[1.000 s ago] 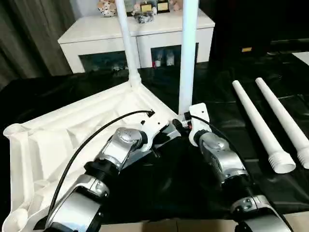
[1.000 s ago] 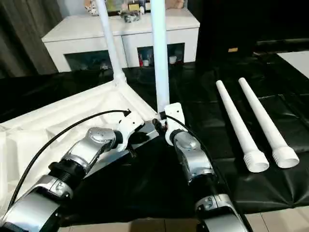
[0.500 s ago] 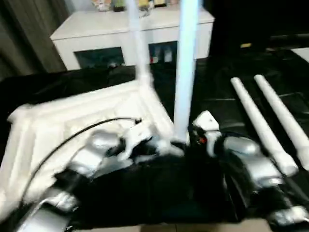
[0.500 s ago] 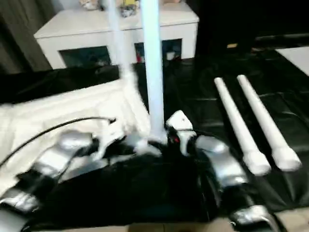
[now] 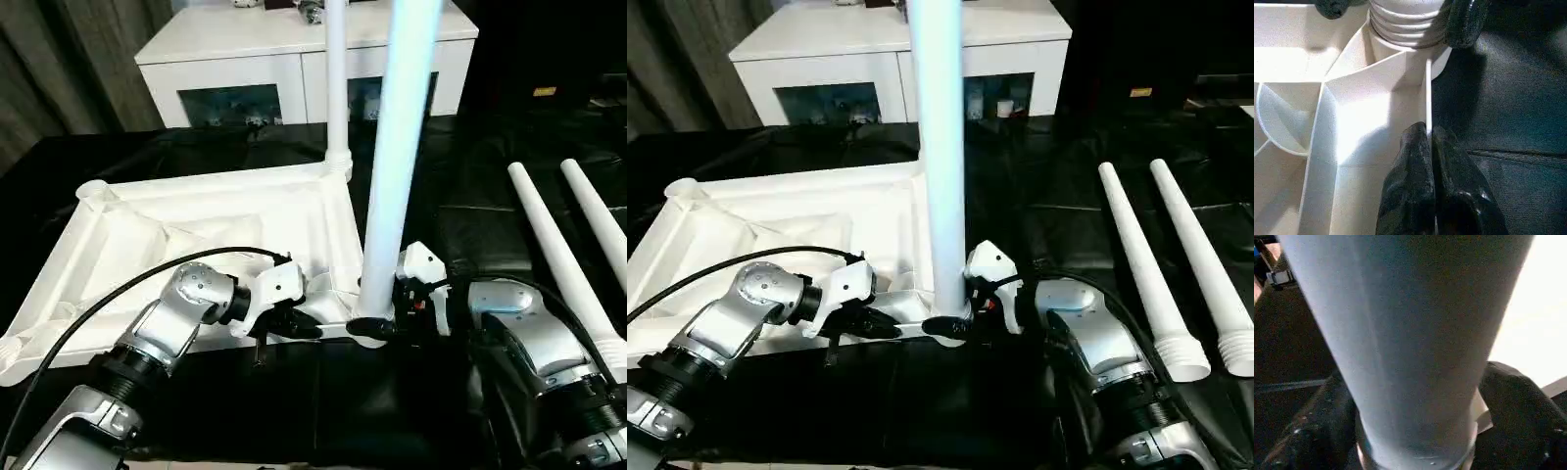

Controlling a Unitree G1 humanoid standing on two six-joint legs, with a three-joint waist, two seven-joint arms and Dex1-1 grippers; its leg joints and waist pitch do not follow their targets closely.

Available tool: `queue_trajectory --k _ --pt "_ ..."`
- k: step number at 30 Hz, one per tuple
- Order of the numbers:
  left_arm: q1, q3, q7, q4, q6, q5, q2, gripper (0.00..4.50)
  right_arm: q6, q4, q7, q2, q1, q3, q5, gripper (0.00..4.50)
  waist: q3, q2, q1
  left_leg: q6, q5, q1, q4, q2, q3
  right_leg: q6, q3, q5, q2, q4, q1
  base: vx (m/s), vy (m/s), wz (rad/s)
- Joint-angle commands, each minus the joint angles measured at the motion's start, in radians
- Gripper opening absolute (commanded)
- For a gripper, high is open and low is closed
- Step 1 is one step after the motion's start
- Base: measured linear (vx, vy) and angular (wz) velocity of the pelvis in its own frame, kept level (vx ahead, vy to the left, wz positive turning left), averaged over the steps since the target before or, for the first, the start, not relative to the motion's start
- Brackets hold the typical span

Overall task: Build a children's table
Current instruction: Rotate leg to tighten

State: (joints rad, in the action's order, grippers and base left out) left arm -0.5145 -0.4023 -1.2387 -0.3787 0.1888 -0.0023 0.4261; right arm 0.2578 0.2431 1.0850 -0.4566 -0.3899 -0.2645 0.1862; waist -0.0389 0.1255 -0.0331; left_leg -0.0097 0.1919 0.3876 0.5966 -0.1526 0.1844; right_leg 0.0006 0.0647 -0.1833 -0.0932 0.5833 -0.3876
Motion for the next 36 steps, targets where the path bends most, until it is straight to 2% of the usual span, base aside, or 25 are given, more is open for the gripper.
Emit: queue_trajectory --k 1,4,9,16,19,20,21,22,23,25,26,28,29,30,31,32,34,36 --pt "0.020 -0.032 -0.034 -0.008 0.015 0.021 0.021 0.00 0.010 -0.022 0.000 -0.007 -0.004 0.007 0.004 3.48 0.059 -0.016 0.001 0.071 0.241 -0.024 -0.079 -0.079 -0.031 -0.265 -0.039 -0.147 -0.062 -0.050 0.038 0.000 0.000 0.00" --pt "0.019 -0.033 -0.033 -0.008 0.015 0.021 0.021 0.00 0.015 -0.021 0.002 -0.006 -0.007 0.006 0.005 3.23 0.060 -0.014 0.003 0.053 0.257 -0.025 -0.080 -0.078 -0.031 -0.260 -0.040 -0.152 -0.062 -0.050 0.038 0.000 0.000 0.00" --pt "0.019 -0.037 -0.034 -0.008 0.018 0.023 0.025 0.00 0.023 -0.012 0.004 -0.004 -0.012 0.002 -0.001 2.78 0.065 -0.015 0.001 0.077 0.199 -0.022 -0.072 -0.075 -0.028 -0.270 -0.040 -0.082 -0.063 -0.045 0.041 0.000 0.000 0.00" --pt "0.021 -0.041 -0.036 -0.008 0.027 0.022 0.030 0.00 0.050 0.017 -0.047 0.019 -0.021 0.006 -0.014 2.69 0.064 -0.018 0.002 0.080 0.201 -0.021 -0.071 -0.075 -0.029 -0.269 -0.039 -0.112 -0.063 -0.045 0.041 0.000 0.000 0.00" --pt "0.012 -0.027 0.029 -0.040 0.038 0.034 0.002 0.00 0.064 0.085 -0.190 0.071 -0.042 0.025 -0.060 2.68 0.056 -0.022 0.011 0.053 0.257 -0.018 -0.078 -0.072 -0.030 -0.255 -0.040 -0.202 -0.063 -0.053 0.038 0.000 0.000 0.00" --pt "0.006 -0.020 0.058 -0.054 0.046 0.038 -0.011 0.00 0.070 0.098 -0.221 0.085 -0.046 0.030 -0.067 2.68 0.051 -0.023 0.021 0.014 0.332 -0.026 -0.080 -0.068 -0.031 -0.236 -0.040 -0.310 -0.063 -0.061 0.032 0.000 0.000 0.00" --pt "-0.012 0.005 0.132 -0.088 0.073 0.040 -0.049 0.00 0.087 0.120 -0.295 0.118 -0.053 0.041 -0.081 2.68 0.050 -0.027 0.024 0.004 0.349 -0.028 -0.081 -0.069 -0.031 -0.228 -0.041 -0.337 -0.063 -0.065 0.031 0.000 0.000 0.00" --pt "-0.024 0.026 0.181 -0.108 0.096 0.035 -0.075 0.00 0.103 0.130 -0.335 0.139 -0.057 0.049 -0.084 2.68 0.048 -0.027 0.029 -0.005 0.361 -0.030 -0.081 -0.068 -0.031 -0.225 -0.043 -0.355 -0.063 -0.066 0.028 0.000 0.000 0.00" --pt "-0.053 0.074 0.291 -0.152 0.143 0.022 -0.135 0.00 0.139 0.152 -0.444 0.192 -0.067 0.071 -0.096 2.68 0.042 -0.030 0.037 -0.031 0.412 -0.036 -0.082 -0.065 -0.034 -0.204 -0.042 -0.445 -0.062 -0.074 0.020 0.000 0.000 0.00" --pt "-0.075 0.101 0.366 -0.182 0.166 0.018 -0.171 0.00 0.164 0.172 -0.534 0.237 -0.077 0.091 -0.104 2.67 0.041 -0.028 0.039 -0.042 0.436 -0.035 -0.085 -0.064 -0.040 -0.184 -0.039 -0.484 -0.063 -0.078 0.022 -0.027 0.002 0.00" --pt "-0.087 0.111 0.405 -0.199 0.174 0.021 -0.188 0.00 0.173 0.184 -0.582 0.262 -0.082 0.101 -0.107 2.67 0.041 -0.033 0.041 -0.047 0.452 -0.034 -0.087 -0.064 -0.045 -0.163 -0.038 -0.509 -0.065 -0.082 0.024 0.000 0.000 0.00" --pt "-0.103 0.120 0.449 -0.221 0.184 0.027 -0.209 0.00 0.177 0.206 -0.648 0.298 -0.091 0.109 -0.117 2.67 0.041 -0.033 0.048 -0.052 0.478 -0.036 -0.088 -0.063 -0.045 -0.149 -0.037 -0.517 -0.063 -0.086 0.017 0.000 0.000 0.00" --pt "-0.119 0.132 0.500 -0.246 0.195 0.037 -0.230 0.00 0.187 0.232 -0.721 0.334 -0.103 0.126 -0.122 2.67 0.041 -0.038 0.054 -0.047 0.482 -0.033 -0.089 -0.061 -0.046 -0.141 -0.038 -0.520 -0.065 -0.090 0.016 0.000 0.000 0.00" --pt "-0.132 0.138 0.536 -0.267 0.198 0.047 -0.243 0.00 0.197 0.256 -0.785 0.364 -0.115 0.144 -0.123 2.67 0.040 -0.039 0.058 -0.046 0.483 -0.035 -0.088 -0.059 -0.045 -0.141 -0.038 -0.529 -0.064 -0.091 0.012 0.000 0.000 0.00" --pt "-0.136 0.138 0.549 -0.274 0.199 0.052 -0.247 0.00 0.199 0.265 -0.806 0.374 -0.120 0.150 -0.123 2.67 0.039 -0.037 0.059 -0.046 0.489 -0.037 -0.087 -0.058 -0.045 -0.138 -0.037 -0.544 -0.064 -0.094 0.010 0.000 0.000 0.00" --pt "-0.153 0.142 0.597 -0.301 0.197 0.071 -0.262 0.00 0.191 0.301 -0.882 0.408 -0.139 0.164 -0.136 2.67 0.039 -0.040 0.059 -0.041 0.489 -0.036 -0.086 -0.057 -0.047 -0.127 -0.036 -0.569 -0.067 -0.098 0.011 0.000 0.000 0.00" --pt "-0.163 0.143 0.618 -0.314 0.194 0.082 -0.270 0.00 0.171 0.331 -0.921 0.431 -0.159 0.170 -0.141 2.67 0.037 -0.038 0.061 -0.045 0.502 -0.038 -0.087 -0.058 -0.049 -0.110 -0.033 -0.595 -0.067 -0.103 0.007 0.000 0.000 0.00" --pt "-0.168 0.143 0.627 -0.321 0.193 0.086 -0.274 0.00 0.165 0.344 -0.937 0.445 -0.168 0.177 -0.144 2.67 0.036 -0.036 0.062 -0.046 0.527 -0.038 -0.092 -0.059 -0.052 -0.099 -0.031 -0.594 -0.066 -0.104 0.009 0.000 0.000 0.00"
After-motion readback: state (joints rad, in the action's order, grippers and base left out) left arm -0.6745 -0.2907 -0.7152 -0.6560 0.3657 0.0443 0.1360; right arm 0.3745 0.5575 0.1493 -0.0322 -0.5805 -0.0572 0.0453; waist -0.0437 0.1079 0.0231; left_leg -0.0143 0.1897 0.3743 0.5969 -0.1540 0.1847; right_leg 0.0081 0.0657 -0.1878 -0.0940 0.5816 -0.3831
